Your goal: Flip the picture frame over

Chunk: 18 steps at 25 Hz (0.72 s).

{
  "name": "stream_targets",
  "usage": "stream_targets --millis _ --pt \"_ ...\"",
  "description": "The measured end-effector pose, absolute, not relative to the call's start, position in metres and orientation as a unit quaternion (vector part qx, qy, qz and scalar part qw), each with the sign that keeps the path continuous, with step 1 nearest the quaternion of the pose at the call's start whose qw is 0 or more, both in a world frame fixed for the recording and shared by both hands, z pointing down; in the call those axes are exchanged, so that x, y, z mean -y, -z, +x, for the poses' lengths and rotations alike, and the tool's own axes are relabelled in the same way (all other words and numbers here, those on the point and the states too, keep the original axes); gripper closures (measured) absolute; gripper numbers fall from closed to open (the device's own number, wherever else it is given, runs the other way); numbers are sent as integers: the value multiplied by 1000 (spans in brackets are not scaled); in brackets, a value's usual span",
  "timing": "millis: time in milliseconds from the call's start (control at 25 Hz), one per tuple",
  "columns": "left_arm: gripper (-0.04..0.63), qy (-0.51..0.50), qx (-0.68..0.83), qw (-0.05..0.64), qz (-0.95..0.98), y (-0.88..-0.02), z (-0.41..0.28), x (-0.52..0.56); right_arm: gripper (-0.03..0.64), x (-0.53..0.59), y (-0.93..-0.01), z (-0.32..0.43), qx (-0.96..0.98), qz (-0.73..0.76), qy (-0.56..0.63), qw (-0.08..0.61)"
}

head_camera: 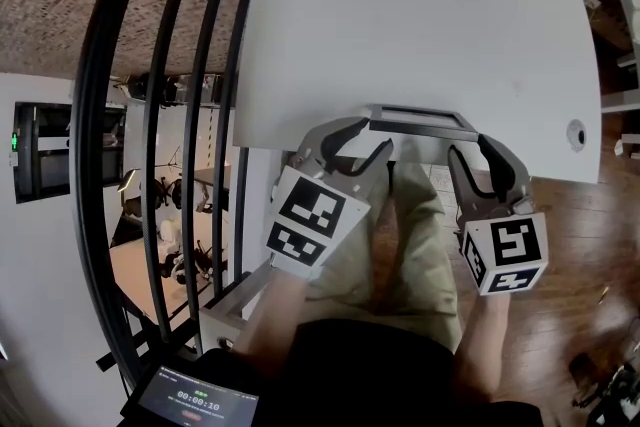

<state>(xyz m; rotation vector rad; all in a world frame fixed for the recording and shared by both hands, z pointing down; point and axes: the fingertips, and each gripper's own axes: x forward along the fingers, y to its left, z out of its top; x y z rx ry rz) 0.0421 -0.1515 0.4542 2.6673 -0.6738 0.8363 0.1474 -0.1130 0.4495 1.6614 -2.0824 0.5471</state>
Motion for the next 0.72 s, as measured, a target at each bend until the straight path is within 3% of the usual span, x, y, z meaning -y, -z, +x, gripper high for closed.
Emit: stream_targets --millis 720 --pt "419 -297 238 108 918 -456 48 182 466 144 -447 153 757 593 -170 216"
